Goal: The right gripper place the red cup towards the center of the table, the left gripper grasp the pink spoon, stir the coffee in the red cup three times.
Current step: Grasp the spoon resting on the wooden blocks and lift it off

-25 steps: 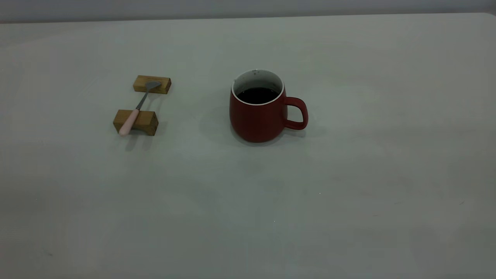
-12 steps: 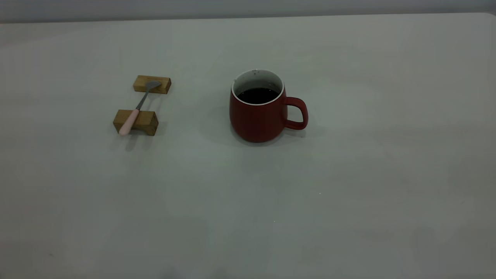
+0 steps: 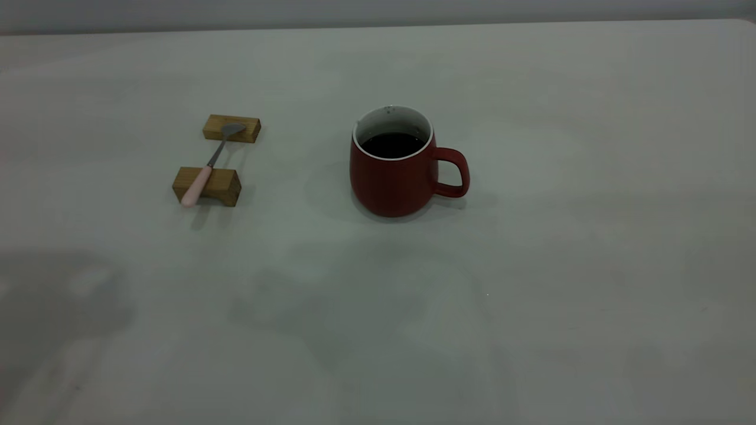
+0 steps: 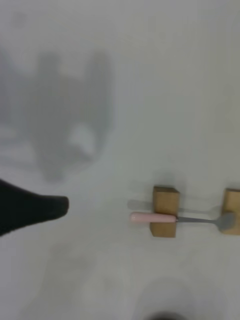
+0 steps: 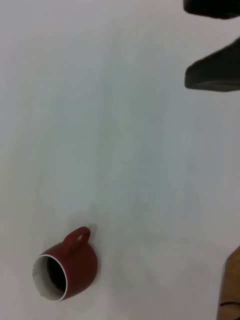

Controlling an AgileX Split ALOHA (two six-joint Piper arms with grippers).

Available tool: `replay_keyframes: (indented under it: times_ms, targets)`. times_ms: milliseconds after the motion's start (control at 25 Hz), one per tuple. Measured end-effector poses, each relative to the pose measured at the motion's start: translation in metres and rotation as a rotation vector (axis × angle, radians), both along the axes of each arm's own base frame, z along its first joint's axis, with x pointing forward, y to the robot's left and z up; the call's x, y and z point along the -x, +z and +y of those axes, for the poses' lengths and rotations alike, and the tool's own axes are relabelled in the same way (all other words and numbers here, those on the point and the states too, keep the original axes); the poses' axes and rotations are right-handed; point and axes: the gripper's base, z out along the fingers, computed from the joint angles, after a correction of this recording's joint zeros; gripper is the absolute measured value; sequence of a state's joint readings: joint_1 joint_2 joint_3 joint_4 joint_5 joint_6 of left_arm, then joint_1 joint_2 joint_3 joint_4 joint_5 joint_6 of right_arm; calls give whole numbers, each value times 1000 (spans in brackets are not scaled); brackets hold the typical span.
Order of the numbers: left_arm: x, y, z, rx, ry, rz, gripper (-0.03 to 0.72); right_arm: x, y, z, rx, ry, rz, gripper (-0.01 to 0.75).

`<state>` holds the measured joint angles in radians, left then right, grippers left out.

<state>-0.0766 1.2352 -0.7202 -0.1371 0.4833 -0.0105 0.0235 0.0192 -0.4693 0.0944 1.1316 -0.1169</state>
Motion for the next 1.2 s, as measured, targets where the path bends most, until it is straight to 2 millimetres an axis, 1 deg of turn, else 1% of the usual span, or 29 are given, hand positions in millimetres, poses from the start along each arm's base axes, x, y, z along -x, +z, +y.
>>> replay_keyframes:
  times_ms: [80, 160, 200, 320, 440, 600, 640, 760, 880, 1040, 1200]
  targets:
    - [-21, -14, -7, -7, -24, 48, 645, 0, 0, 0, 0, 0, 0, 295]
    - [-40, -33, -17, -15, -53, 112, 645, 0, 0, 0, 0, 0, 0, 294]
    - [-49, -39, -22, -18, -64, 130, 645, 0, 0, 0, 0, 0, 0, 294]
    - [-71, -70, -35, -31, -96, 212, 645, 0, 0, 0, 0, 0, 0, 294]
    - [-87, -97, -40, -40, -100, 270, 643, 0, 0, 0, 0, 0, 0, 294]
    - [-105, -127, -43, -49, -97, 308, 640, 0, 0, 0, 0, 0, 0, 294]
    - [-109, -132, -43, -50, -97, 314, 639, 0, 0, 0, 0, 0, 0, 294]
    - [-120, -151, -48, -56, -104, 347, 638, 0, 0, 0, 1, -1, 0, 294]
    - [-126, -167, -50, -60, -106, 377, 634, 0, 0, 0, 1, -1, 0, 294]
    - [-128, -182, -51, -64, -106, 411, 628, 0, 0, 0, 1, -1, 0, 294]
    - [-129, -194, -51, -58, -95, 426, 621, 0, 0, 0, 1, -1, 0, 294]
